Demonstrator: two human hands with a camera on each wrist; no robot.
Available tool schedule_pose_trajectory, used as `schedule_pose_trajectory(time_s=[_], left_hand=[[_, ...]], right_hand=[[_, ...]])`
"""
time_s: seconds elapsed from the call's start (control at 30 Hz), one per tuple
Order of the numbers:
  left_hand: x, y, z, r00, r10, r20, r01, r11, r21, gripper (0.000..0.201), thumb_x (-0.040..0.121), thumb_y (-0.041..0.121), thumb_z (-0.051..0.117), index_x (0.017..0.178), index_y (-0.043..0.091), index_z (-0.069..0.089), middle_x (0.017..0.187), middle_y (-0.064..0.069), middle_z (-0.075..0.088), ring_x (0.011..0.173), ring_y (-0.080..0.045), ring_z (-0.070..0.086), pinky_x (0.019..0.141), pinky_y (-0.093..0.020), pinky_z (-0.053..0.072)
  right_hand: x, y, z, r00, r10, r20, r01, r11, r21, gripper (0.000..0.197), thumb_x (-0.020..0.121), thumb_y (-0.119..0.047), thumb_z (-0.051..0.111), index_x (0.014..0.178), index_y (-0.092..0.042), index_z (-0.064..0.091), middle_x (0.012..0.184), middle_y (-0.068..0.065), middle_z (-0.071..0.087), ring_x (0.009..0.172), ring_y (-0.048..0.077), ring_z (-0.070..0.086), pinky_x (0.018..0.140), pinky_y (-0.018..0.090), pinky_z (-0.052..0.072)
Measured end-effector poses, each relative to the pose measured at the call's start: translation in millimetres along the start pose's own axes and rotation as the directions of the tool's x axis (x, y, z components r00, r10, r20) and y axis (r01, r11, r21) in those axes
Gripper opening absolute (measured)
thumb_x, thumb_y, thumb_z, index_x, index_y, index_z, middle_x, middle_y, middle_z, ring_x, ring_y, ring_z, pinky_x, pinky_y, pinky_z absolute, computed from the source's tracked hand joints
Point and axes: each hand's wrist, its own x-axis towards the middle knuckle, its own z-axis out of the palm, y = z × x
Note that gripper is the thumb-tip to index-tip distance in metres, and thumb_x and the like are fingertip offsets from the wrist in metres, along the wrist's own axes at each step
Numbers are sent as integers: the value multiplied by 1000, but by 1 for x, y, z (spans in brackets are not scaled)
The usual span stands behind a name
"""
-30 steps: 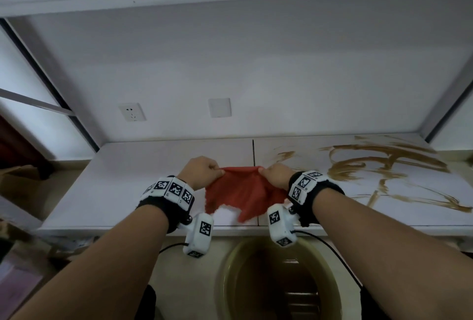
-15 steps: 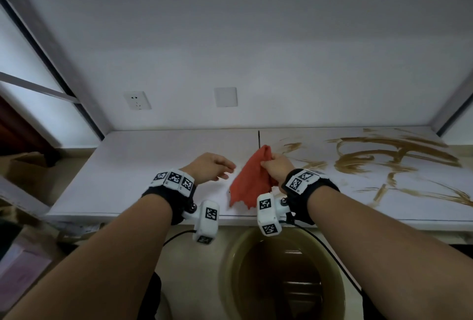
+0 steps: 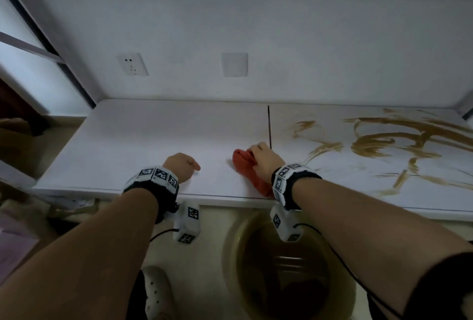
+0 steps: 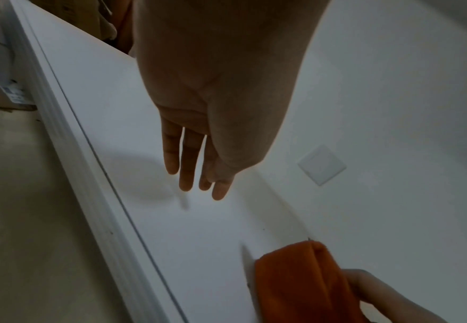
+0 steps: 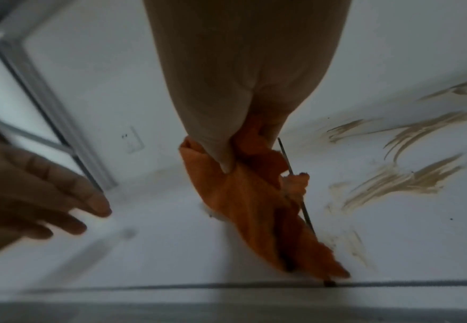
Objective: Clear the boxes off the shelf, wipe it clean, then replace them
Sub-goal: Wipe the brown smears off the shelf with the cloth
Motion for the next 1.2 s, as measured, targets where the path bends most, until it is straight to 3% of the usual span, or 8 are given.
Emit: schedule_pose_trajectory(time_s=[0.17,0.37,0.47,0.63,0.73,0.9,1.07,1.2], left_hand=[[8,-10,-1,1000,11,5,-11,993,120,40,94,1,38,122,11,64,140,-7,50,129,-25,46,106,-28,36],[14,-10,1,999,24,45,-33,979,203,41,95,2,37,125,13,62,141,-6,50,129,-23,46,108,-28,36],[16,-4,4,998,48,39,-56,973,222,41,94,2,38,124,13,63,139,-5,51,129,-23,47,108,-28,37],[14,7,10,997,62,48,-73,965,253,42,93,1,36,123,12,64,137,-5,52,127,-23,48,106,-28,38],[17,8,15,997,62,42,-71,963,260,41,93,1,36,122,11,64,136,-6,53,126,-24,48,105,-30,40],[30,5,21,999,34,14,-36,978,205,42,93,-1,36,121,14,63,136,-5,53,125,-23,49,104,-30,42],[45,8,22,1000,29,-6,-28,986,162,41,91,0,38,119,15,64,134,-5,54,123,-23,50,103,-30,43],[50,6,22,1000,15,-27,-12,992,127,41,90,0,38,116,16,65,132,-5,56,121,-23,52,102,-30,44]], right_hand=[[20,10,29,994,-38,106,52,990,-129,44,93,-32,47,137,-29,43,142,5,38,125,30,43,108,40,34],[17,1,48,948,-5,319,93,960,-264,55,93,-60,27,146,-44,18,159,-7,3,144,34,2,115,57,10],[14,-10,54,919,-102,381,230,924,-306,45,99,-47,20,144,-46,21,159,-7,2,145,34,-1,116,56,5],[23,-3,58,905,-145,400,293,894,-338,50,100,-30,32,146,-44,17,159,-6,-2,144,36,0,116,51,9],[32,12,50,936,-83,343,194,933,-303,54,99,-21,36,146,-43,19,159,-3,-1,145,37,0,116,53,7],[43,47,34,975,20,223,37,969,-246,63,96,-8,38,146,-42,18,159,-6,2,145,30,6,114,52,16],[51,40,32,979,-1,205,45,976,-211,64,95,-7,40,145,-41,22,159,-8,5,145,28,6,114,53,19],[59,25,31,957,-62,282,132,962,-238,71,92,-1,43,147,-38,19,159,-4,2,146,29,2,116,53,13]])
